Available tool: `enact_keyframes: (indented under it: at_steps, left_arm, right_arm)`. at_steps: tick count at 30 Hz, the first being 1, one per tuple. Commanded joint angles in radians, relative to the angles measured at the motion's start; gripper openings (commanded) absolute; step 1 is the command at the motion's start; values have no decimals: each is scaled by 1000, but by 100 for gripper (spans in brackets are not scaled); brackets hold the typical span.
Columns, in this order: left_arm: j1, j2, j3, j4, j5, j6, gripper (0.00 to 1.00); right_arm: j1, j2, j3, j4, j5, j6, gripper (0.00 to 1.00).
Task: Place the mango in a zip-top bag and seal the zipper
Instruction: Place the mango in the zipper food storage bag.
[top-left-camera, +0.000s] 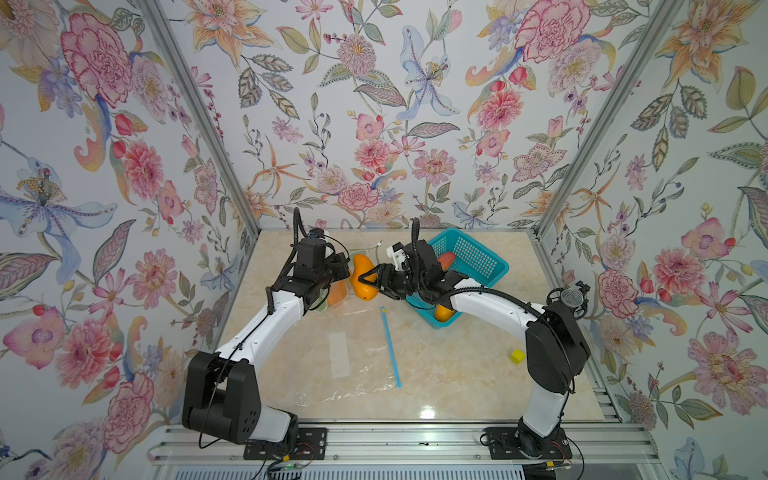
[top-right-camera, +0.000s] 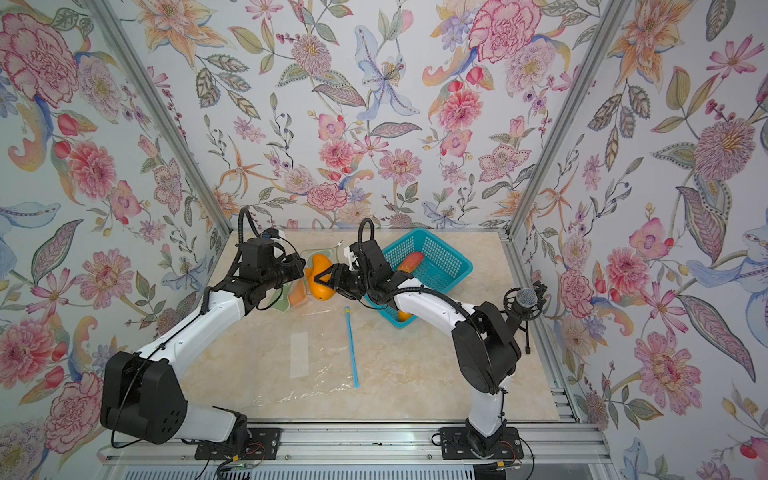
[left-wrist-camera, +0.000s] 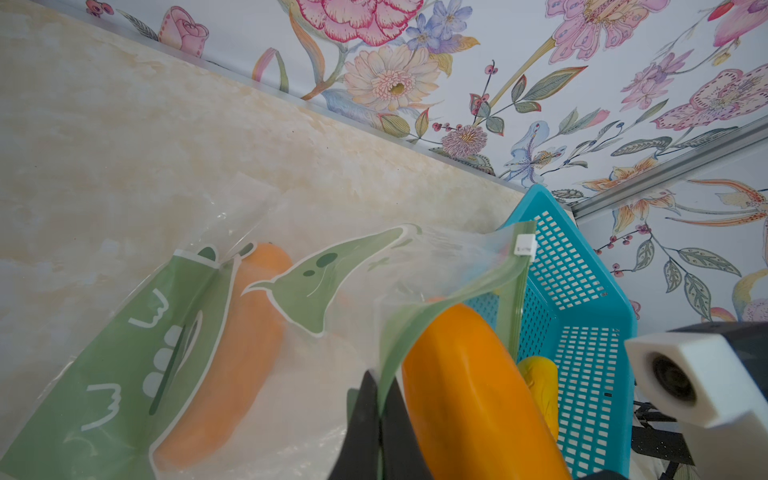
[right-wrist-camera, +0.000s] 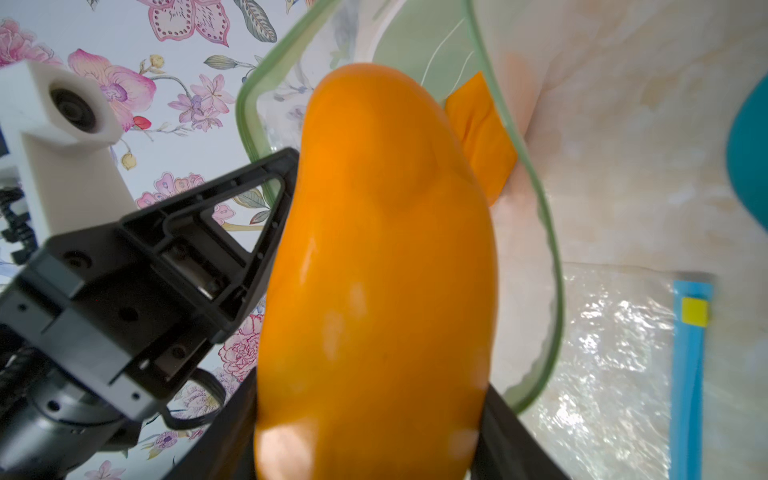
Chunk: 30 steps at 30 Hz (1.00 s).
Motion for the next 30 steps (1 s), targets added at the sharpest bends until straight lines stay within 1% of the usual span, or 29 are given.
enact_keyframes:
  at_steps: [1,5,7,13,20,22,23,26,28,30]
  left_arm:
    - [-16,-35,-26,7,24,21,0]
    - [-23,-41,-45,0,32,20,0]
    - [-23,-40,-47,0,28,13,0]
    - [-23,-14,-20,9,36,2,0]
    - [-23,-5,-4,18,31,-35,0]
    - [-24,-9,-3,26,29,-44,0]
    - [-23,-10,-1,28,30,-47,0]
    - [-23,-9,-1,29,36,-52,0]
    - [-23,-9,-6,31,40,-55,0]
    - [-23,-13,-17,38,42,-64,0]
  right_arm:
    - [0,58,92,-62,84,-19,63]
    - [11,104,223,-161,164,-80,73]
    - [15,103,249,-201,193,-108,78]
    - [13,24,173,-230,251,-156,84]
    - [18,-44,103,-246,270,-203,82]
    - [29,-89,76,-260,307,-231,79]
    - [37,-122,54,-269,348,-239,79]
    - [50,-182,-18,-274,440,-225,78]
    - [49,-186,-48,-242,447,-204,76]
    - [48,-161,-44,-219,436,-193,74]
